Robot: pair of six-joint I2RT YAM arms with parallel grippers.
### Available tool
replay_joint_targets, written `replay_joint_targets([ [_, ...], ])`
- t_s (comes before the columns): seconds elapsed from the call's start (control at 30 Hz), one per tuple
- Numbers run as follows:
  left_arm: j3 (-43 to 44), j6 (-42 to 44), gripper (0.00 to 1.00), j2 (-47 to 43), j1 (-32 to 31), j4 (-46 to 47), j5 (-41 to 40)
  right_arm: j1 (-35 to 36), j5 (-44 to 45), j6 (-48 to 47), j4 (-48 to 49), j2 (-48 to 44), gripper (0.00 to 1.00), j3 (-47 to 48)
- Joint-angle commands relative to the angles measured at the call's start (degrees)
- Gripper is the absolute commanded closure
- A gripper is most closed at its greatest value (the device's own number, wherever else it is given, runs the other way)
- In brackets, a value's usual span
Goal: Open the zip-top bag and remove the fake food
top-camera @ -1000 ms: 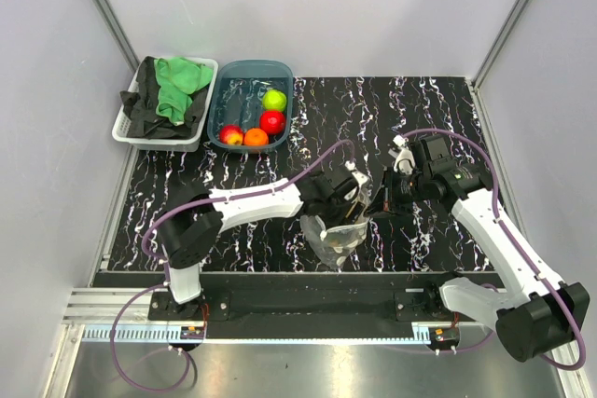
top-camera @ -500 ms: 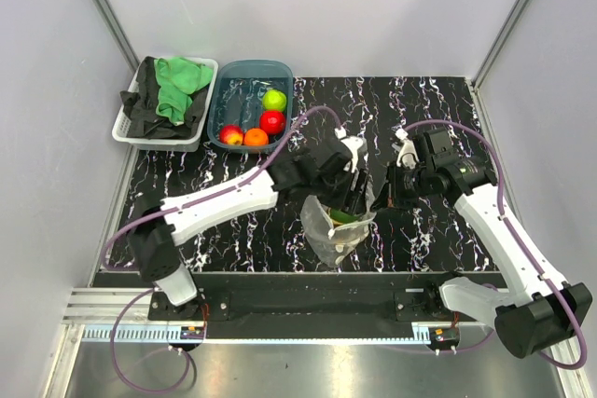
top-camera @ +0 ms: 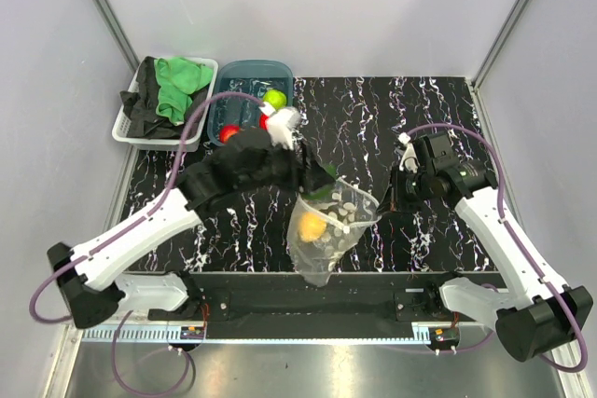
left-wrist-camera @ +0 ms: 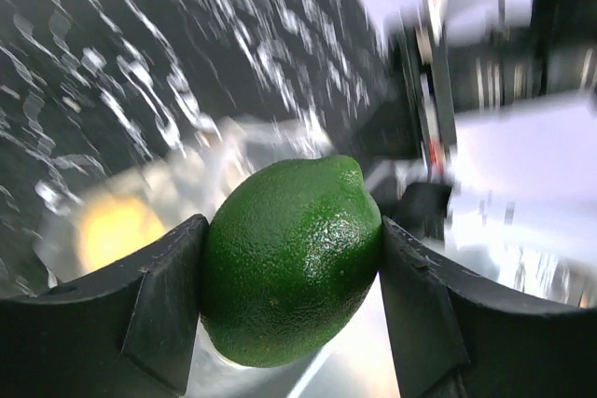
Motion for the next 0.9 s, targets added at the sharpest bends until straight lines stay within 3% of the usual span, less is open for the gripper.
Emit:
replay_joint_targets([
  [0.0,-3.0,-3.2,1.00,-2.2,8.9,14.8,4.9,-0.2,-1.3,0.3,1.3,-2.7,1.00,-0.6],
  [0.13,-2.1,-5.9,1.00,2.0,17.9,22.5,13.6,-0.2,-1.9,0.4,1.3,-3.0,1.00,0.8],
  [0.2,-0.8,-7.3,1.00,6.9,19.6,29.2,22.2,-0.2,-1.6,0.5,1.4,-2.5,1.00,1.6],
  [0.3,3.0,-7.6,1.00,11.2,20.0,30.5,30.0,-0.2,-0.9,0.2,1.8,0.1,1.00,4.8],
  [0.4,3.4,-3.5,1.00,11.8,21.1,24.9,22.1,-0.2,0.9,-0.2,1.9,2.7,1.00,8.5],
  [0.53,7.8,-0.5,1.00,17.7,28.2,18.2,10.1,-0.2,2.5,-0.5,1.7,3.1,1.00,10.1],
  [0.7,13.8,-3.3,1.00,27.6,36.9,16.4,2.0,-0.3,4.5,-0.3,1.3,1.9,1.00,9.2],
  [0.87,22.7,0.0,1.00,38.1,40.0,12.7,-5.0,-0.2,5.5,-0.3,0.1,1.1,1.00,9.6],
])
